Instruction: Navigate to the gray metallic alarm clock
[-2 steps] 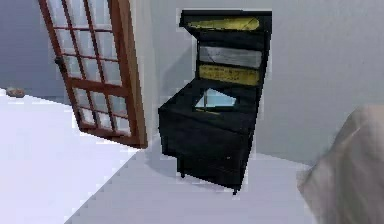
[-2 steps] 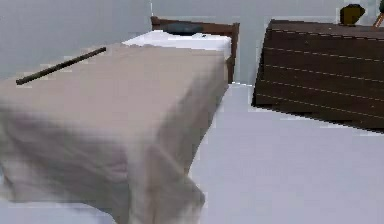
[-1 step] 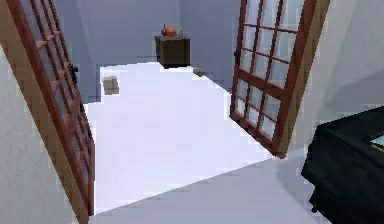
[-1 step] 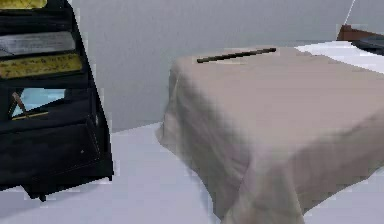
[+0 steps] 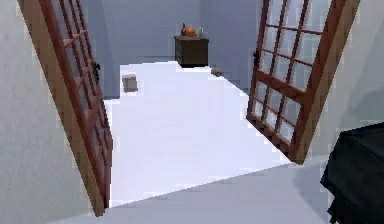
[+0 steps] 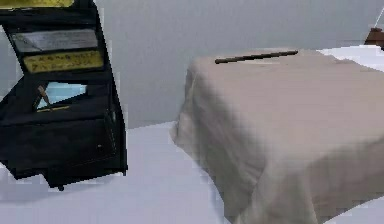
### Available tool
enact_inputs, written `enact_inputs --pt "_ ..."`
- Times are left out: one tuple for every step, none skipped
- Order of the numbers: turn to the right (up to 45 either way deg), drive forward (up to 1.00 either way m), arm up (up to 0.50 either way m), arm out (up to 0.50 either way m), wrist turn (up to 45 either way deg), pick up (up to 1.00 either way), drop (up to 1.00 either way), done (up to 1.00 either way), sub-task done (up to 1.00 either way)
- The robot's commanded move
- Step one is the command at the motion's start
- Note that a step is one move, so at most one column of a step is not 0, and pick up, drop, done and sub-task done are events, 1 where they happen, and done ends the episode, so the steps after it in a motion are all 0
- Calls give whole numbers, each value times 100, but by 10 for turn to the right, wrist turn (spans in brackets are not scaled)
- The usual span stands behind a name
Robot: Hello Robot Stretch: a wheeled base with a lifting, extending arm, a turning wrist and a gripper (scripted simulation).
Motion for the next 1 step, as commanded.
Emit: enact_inputs --pt "0 60 0 0 0 0 0 0 0"
